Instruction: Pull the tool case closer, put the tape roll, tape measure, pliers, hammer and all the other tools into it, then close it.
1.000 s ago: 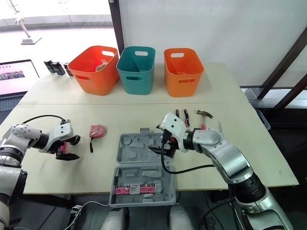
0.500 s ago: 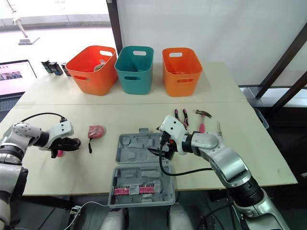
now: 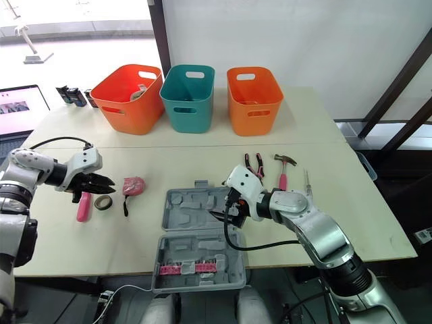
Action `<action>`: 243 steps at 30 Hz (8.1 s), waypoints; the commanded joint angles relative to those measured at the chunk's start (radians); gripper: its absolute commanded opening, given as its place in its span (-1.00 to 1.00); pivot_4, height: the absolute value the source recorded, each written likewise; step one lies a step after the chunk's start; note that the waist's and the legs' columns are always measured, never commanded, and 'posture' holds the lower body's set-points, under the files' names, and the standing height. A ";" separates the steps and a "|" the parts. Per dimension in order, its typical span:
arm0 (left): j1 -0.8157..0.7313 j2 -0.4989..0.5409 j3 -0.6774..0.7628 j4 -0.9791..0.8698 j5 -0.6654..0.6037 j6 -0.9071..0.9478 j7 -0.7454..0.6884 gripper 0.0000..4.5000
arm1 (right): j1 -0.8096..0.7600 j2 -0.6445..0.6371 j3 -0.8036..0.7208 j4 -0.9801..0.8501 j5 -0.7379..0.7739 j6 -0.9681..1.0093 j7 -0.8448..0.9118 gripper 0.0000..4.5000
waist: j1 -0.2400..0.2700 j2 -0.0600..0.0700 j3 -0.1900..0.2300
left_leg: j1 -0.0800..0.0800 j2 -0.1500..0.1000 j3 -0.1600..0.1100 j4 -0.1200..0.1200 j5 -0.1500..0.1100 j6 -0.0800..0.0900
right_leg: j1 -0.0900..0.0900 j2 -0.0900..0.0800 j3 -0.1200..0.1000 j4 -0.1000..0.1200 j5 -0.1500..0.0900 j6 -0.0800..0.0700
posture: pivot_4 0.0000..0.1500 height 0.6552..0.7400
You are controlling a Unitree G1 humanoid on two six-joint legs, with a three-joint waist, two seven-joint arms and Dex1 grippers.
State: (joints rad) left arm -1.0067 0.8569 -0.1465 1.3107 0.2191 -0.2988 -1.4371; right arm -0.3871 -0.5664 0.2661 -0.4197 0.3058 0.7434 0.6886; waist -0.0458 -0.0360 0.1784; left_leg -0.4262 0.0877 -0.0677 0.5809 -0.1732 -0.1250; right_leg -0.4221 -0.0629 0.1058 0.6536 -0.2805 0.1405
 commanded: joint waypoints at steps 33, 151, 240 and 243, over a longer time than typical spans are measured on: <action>0.137 -0.003 -0.001 0.002 0.051 -0.059 0.185 -0.99 | 0.037 0.026 0.000 -0.077 -0.004 0.021 -0.045 1.00 | 0.004 0.000 0.000 | 0.000 0.000 0.000 0.000 0.000 0.000 | 0.000 0.000 0.000 0.000 0.000 0.000 | 1.00 1.00; 0.088 -0.358 0.031 -0.216 -0.166 -0.042 -0.015 -0.94 | -0.019 0.060 0.026 -0.053 -0.048 0.037 -0.035 1.00 | 0.003 0.000 0.000 | 0.000 0.000 -0.004 0.002 0.000 0.000 | 0.002 0.001 -0.001 0.001 0.000 0.000 | 1.00 1.00; 0.184 -0.333 -0.057 -0.210 -0.071 -0.218 0.180 -0.09 | -0.015 0.057 0.020 -0.062 -0.040 0.040 -0.029 1.00 | 0.004 0.000 0.000 | 0.001 0.000 -0.004 0.003 0.000 0.000 | 0.003 0.001 -0.002 0.001 0.000 0.000 | 1.00 1.00; 0.182 -0.331 -0.060 -0.206 -0.067 -0.220 0.183 -0.09 | -0.014 0.058 0.020 -0.063 -0.039 0.040 -0.030 1.00 | 0.004 0.000 0.000 | 0.001 0.000 -0.004 0.003 0.000 0.000 | 0.004 0.001 -0.002 0.001 0.000 0.000 | 1.00 1.00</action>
State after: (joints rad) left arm -0.8278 0.5119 -0.1923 1.0887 0.1281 -0.5186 -1.2667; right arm -0.3920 -0.5099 0.3054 -0.4502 0.2588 0.7984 0.6564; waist -0.0415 -0.0361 0.1782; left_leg -0.4252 0.0874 -0.0714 0.5837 -0.1730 -0.1249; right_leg -0.4184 -0.0622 0.1043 0.6549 -0.2803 0.1407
